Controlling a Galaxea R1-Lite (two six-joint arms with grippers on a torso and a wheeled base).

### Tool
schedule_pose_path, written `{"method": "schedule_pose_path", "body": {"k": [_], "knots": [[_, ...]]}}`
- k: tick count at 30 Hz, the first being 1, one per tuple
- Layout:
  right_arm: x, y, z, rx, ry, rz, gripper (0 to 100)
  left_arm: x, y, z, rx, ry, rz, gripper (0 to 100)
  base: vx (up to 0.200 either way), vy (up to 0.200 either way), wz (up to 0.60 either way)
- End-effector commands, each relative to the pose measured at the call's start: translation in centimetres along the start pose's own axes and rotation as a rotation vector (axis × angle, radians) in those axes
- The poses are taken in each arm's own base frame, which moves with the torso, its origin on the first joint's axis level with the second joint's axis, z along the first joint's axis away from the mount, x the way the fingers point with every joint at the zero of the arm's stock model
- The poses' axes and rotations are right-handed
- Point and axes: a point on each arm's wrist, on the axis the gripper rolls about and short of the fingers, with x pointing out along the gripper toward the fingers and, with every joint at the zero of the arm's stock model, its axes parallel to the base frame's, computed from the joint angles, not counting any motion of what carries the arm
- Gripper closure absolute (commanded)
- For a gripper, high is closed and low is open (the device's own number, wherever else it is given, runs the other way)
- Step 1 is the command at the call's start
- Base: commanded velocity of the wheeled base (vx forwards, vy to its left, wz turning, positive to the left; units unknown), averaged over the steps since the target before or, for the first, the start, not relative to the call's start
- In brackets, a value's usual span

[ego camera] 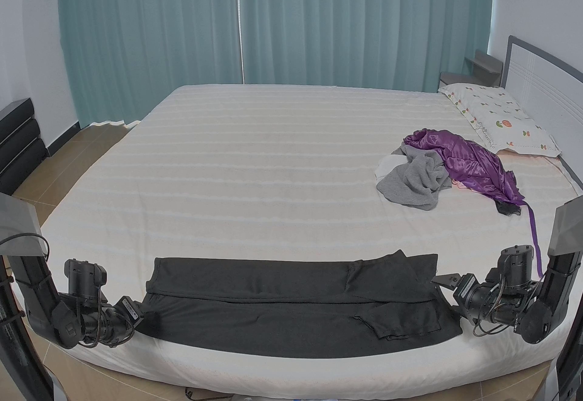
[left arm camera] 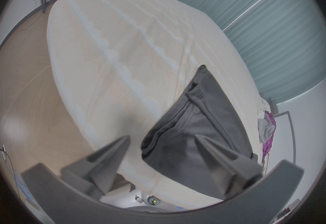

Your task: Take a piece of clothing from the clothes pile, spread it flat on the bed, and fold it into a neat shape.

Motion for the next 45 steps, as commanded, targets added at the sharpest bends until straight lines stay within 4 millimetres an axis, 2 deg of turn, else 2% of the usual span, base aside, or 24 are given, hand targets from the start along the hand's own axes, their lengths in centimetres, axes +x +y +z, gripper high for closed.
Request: {"method": "schedule_pose_path", "body": {"k": [1,9,15,30,39,45], "knots": [[0.3,0.0,-0.5,-0.006,0.025,-0.002,0,-0.1,-0.1,0.1,0.002,-0.012,-0.012,0,0.0,0.0,0.0],[0.1,0.5,-1.4,-0.02,0.059,0.012,0,-0.4,-0.2,0.1,-0.001,-0.02,-0.024,0,0.0,0.0,0.0],[0.0,1.4,-2.0,0.048,0.072,0.054,0,-0.4,-0.2,0.1,-0.001,-0.019,-0.025,0,-0.2,0.0,0.0],[0.3,2.2,-3.5,0.059,0.129,0.073,0,-0.4,-0.3,0.0,-0.003,0.021,-0.066,0,0.0,0.0,0.0],[1.4,2.5,-4.8,0.082,0.175,0.064,0,-0.4,-0.5,0.3,-0.032,0.024,-0.085,0,0.0,0.0,0.0],[2.0,2.6,-4.8,0.082,0.164,0.063,0,-0.4,-0.6,0.3,-0.033,0.022,-0.088,0,0.0,0.0,0.0]]}}
